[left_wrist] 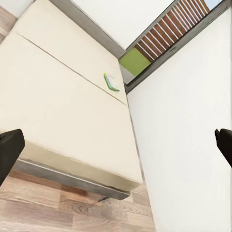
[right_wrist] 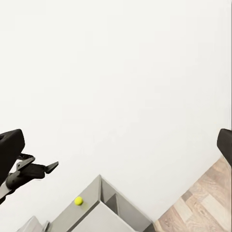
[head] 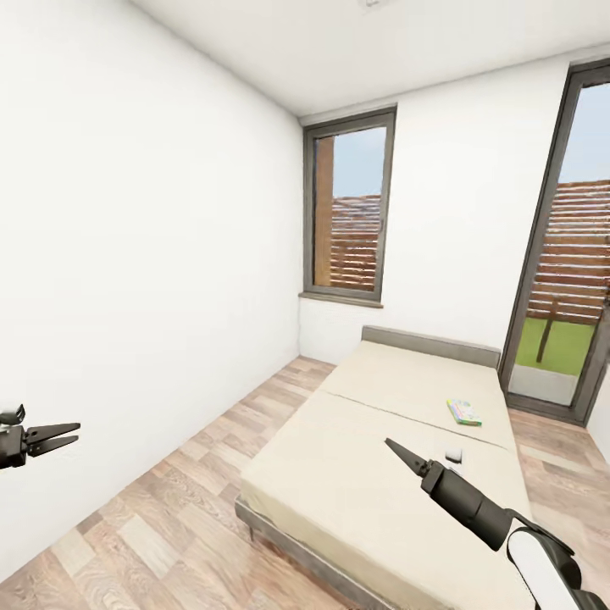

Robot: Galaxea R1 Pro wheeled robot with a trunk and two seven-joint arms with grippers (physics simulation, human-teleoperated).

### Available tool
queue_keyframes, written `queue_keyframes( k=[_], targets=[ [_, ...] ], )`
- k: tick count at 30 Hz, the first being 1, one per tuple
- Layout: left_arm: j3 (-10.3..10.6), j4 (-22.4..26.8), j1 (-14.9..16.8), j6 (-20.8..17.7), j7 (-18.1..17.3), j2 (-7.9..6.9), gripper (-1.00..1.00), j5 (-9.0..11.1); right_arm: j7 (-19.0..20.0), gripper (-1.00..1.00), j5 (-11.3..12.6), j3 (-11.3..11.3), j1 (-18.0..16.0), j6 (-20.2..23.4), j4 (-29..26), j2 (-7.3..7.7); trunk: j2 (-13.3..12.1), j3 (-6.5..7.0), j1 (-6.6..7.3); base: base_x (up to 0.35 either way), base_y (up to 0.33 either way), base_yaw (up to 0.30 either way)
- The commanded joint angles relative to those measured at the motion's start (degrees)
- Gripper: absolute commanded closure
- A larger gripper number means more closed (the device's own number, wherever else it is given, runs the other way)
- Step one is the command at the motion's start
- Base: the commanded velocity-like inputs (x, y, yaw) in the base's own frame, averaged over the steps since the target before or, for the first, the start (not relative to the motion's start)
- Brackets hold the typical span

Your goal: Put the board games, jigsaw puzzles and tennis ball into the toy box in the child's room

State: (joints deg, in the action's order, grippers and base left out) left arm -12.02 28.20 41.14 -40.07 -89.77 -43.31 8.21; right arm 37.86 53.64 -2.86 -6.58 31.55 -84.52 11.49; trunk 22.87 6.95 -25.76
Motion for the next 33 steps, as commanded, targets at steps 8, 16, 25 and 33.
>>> queue_keyframes(
  k=[8, 16, 25, 33],
  targets=[
    [0.0, 0.0, 0.0, -0.5, -0.2, -0.02, -1.00, 0.0, 0.0, -1.00, 0.4, 0.0, 0.0, 0.4, 0.1, -0.04, 0.0, -0.03, -0.02, 0.000, -0.093, -0.279],
    [0.0, 0.0, 0.0, -0.5, -0.2, 0.04, -1.00, 0.0, -0.1, -1.00, 0.4, 0.0, 0.0, 0.4, 0.1, -0.06, 0.0, -0.03, -0.02, 0.000, -0.022, -0.279],
    [0.0, 0.0, 0.0, -0.5, -0.2, 0.06, -1.00, 0.0, -0.3, -1.00, 0.3, 0.0, -0.1, 0.4, 0.1, -0.06, 0.0, -0.03, -0.02, 0.000, -0.002, -0.279],
    [0.0, 0.0, 0.0, -0.5, -0.2, 0.07, -1.00, 0.0, -0.5, -1.00, 0.3, 0.0, 0.0, 0.4, 0.1, -0.06, 0.0, -0.03, -0.02, 0.000, 0.000, -0.279]
  ],
)
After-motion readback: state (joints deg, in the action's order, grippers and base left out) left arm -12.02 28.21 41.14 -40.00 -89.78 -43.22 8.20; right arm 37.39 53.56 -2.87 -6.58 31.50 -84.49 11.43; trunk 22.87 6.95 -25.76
